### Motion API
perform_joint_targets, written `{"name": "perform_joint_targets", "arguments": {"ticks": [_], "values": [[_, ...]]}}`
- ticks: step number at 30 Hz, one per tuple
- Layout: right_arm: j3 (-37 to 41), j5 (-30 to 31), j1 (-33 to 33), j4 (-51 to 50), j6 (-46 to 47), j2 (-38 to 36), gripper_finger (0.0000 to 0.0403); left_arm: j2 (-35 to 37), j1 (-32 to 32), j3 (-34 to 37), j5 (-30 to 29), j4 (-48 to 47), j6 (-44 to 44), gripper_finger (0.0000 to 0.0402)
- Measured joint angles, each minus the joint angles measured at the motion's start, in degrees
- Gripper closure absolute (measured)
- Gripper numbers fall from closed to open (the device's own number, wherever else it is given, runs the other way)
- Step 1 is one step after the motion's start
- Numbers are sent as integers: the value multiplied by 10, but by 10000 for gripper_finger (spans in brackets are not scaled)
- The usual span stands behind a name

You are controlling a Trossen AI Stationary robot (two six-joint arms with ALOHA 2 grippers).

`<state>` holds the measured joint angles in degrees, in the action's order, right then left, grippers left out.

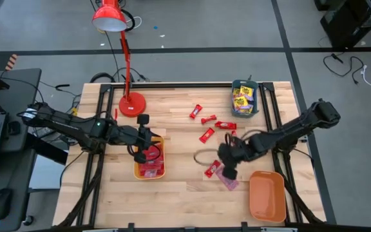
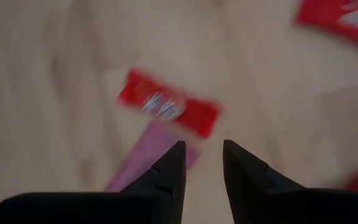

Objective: Sort candy
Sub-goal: Put the red candy pack into the yellow bin

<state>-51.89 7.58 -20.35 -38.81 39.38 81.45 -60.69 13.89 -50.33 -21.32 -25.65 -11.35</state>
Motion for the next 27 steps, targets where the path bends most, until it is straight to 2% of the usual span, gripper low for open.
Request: {"name": "perform_joint_targets", "arguments": {"ticks": [4, 10, 17, 20, 27], "values": [[16, 0, -62, 14, 4, 0, 296, 0, 0, 0, 0, 0, 0, 312], [30, 29, -111, 41, 78, 0, 277, 0, 0, 0, 0, 1, 6, 312], [59, 42, -123, 123, 91, 0, 263, 0, 0, 0, 0, 1, 28, 312], [62, 40, -124, 138, 89, 22, 263, 0, 0, 0, 0, 0, 28, 312], [61, -24, -126, 173, 108, 112, 263, 0, 0, 0, 0, -3, 28, 312]]}}
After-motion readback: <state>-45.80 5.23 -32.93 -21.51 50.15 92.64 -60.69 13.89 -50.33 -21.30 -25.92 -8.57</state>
